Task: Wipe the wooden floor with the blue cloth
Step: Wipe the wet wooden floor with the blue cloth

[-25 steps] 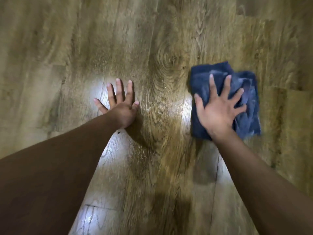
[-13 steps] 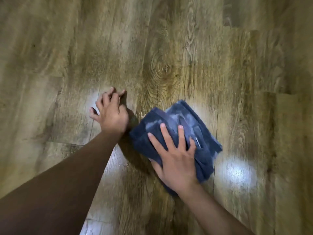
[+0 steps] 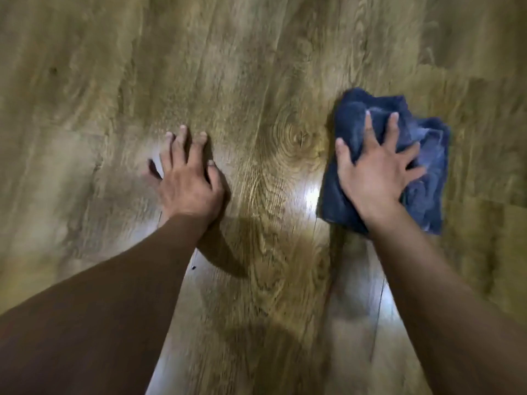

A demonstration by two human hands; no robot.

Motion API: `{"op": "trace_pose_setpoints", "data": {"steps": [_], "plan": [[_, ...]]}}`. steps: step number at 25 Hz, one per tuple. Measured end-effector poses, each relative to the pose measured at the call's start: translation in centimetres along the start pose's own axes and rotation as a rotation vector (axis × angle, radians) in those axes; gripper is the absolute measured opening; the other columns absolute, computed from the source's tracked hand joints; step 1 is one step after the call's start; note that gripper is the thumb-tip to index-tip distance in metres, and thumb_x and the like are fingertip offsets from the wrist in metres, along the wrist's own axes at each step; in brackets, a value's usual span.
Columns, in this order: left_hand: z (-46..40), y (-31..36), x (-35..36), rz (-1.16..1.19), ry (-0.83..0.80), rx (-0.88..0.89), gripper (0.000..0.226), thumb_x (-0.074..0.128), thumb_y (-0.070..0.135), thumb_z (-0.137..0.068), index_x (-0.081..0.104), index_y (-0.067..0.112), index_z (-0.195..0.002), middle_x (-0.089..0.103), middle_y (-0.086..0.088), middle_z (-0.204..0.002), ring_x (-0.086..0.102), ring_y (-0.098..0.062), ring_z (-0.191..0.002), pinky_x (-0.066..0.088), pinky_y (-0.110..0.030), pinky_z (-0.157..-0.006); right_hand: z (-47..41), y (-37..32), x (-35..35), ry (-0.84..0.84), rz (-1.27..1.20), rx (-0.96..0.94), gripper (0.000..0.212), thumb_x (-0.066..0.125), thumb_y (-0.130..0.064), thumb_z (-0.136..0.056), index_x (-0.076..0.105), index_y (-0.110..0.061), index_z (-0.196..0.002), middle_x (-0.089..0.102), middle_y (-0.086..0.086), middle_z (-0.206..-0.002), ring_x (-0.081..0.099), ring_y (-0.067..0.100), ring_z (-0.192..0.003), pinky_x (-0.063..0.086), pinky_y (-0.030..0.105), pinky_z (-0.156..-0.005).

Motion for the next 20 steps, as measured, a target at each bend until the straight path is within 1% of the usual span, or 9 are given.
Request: {"op": "trace_pose_setpoints", "data": {"steps": [2, 5, 7, 10, 12, 13, 16, 18, 20], "plan": [[0.3, 0.3, -0.2, 0.010, 0.001, 0.017, 0.050, 0.041, 0.039, -0.091, 0.044, 0.033, -0.140, 0.036, 0.000, -0.159, 0.025, -0.021, -0.149, 0.019, -0.063, -0.112, -0.5, -7.0, 0.4, -0.024, 0.014, -0.134, 0.071, 0.032, -0.069, -0.094, 0.013, -0.043, -0.156, -0.001, -0.002, -0.168, 0.009, 0.056, -0.144, 0.009, 0.078, -0.105], [0.4, 0.2, -0.5, 0.025, 0.021, 0.016, 0.047, 0.044, 0.037, -0.091, 0.048, 0.031, -0.137, 0.038, -0.002, -0.159, 0.027, -0.023, -0.148, 0.016, -0.061, -0.113, 5.5, -14.9, 2.1, -0.029, 0.083, -0.452, 0.074, 0.042, -0.065, -0.091, 0.014, -0.043, -0.156, 0.000, -0.001, -0.168, 0.011, 0.054, -0.145, 0.010, 0.075, -0.105], [0.3, 0.1, -0.4, 0.054, 0.000, 0.020, 0.048, 0.046, 0.038, -0.091, 0.046, 0.031, -0.139, 0.036, -0.002, -0.160, 0.024, -0.023, -0.149, 0.012, -0.057, -0.115, 11.5, -14.8, 3.2, -0.041, 0.057, -0.556, 0.075, 0.050, -0.061, -0.090, 0.021, -0.040, -0.156, 0.007, 0.000, -0.167, 0.014, 0.052, -0.145, 0.016, 0.072, -0.105], [0.3, 0.2, -0.7, 0.051, 0.005, 0.015, 0.051, 0.044, 0.036, -0.092, 0.049, 0.030, -0.142, 0.035, -0.002, -0.161, 0.021, -0.023, -0.150, 0.009, -0.056, -0.116, 15.8, -8.8, 4.1, -0.080, 0.065, -0.593, 0.078, 0.056, -0.060, -0.088, 0.024, -0.039, -0.156, 0.009, -0.003, -0.167, 0.017, 0.047, -0.147, 0.025, 0.067, -0.101], [0.5, 0.3, -0.9, 0.049, -0.010, -0.001, 0.053, 0.041, 0.035, -0.090, 0.049, 0.029, -0.142, 0.035, -0.002, -0.160, 0.022, -0.024, -0.150, 0.009, -0.058, -0.117, 15.0, -4.0, 3.3, -0.096, 0.127, -0.556, 0.076, 0.050, -0.063, -0.089, 0.022, -0.041, -0.156, 0.009, -0.005, -0.167, 0.019, 0.047, -0.146, 0.031, 0.069, -0.098], [0.4, 0.5, -1.0, 0.056, -0.025, -0.004, 0.054, 0.040, 0.035, -0.090, 0.048, 0.029, -0.142, 0.034, -0.002, -0.161, 0.021, -0.024, -0.151, 0.009, -0.059, -0.117, 13.3, -1.8, 2.4, -0.082, 0.146, -0.492, 0.072, 0.044, -0.065, -0.091, 0.022, -0.041, -0.156, 0.009, -0.005, -0.167, 0.021, 0.047, -0.145, 0.032, 0.071, -0.096], [0.4, 0.5, -1.1, 0.051, -0.051, -0.016, 0.055, 0.040, 0.035, -0.089, 0.047, 0.029, -0.143, 0.033, -0.003, -0.161, 0.019, -0.025, -0.152, 0.007, -0.061, -0.117, 5.7, 3.0, 0.0, -0.070, 0.133, -0.193, 0.069, 0.025, -0.070, -0.092, 0.019, -0.042, -0.155, 0.008, -0.005, -0.167, 0.021, 0.051, -0.141, 0.027, 0.076, -0.098], [0.4, 0.6, -1.1, 0.043, -0.049, -0.008, 0.056, 0.039, 0.035, -0.088, 0.046, 0.029, -0.143, 0.034, -0.003, -0.161, 0.019, -0.025, -0.152, 0.006, -0.059, -0.117, 0.3, 3.6, -1.2, -0.050, 0.042, 0.003, 0.068, 0.023, -0.069, -0.093, 0.019, -0.041, -0.155, 0.007, -0.002, -0.166, 0.018, 0.054, -0.140, 0.018, 0.078, -0.104], [0.3, 0.6, -0.9, 0.031, -0.054, -0.004, 0.055, 0.039, 0.036, -0.089, 0.046, 0.030, -0.143, 0.033, -0.003, -0.161, 0.018, -0.024, -0.152, 0.006, -0.057, -0.117, -3.8, 0.6, -1.6, -0.005, -0.017, 0.079, 0.065, 0.027, -0.066, -0.096, 0.019, -0.040, -0.156, 0.008, 0.001, -0.167, 0.014, 0.056, -0.141, 0.012, 0.078, -0.106]]}}
Point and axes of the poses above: each hand's wrist, its own z-axis away from the middle knuckle, its own x-axis out of the palm, y = z × x, the point moved 8 cm from there along -z, towards the middle knuckle
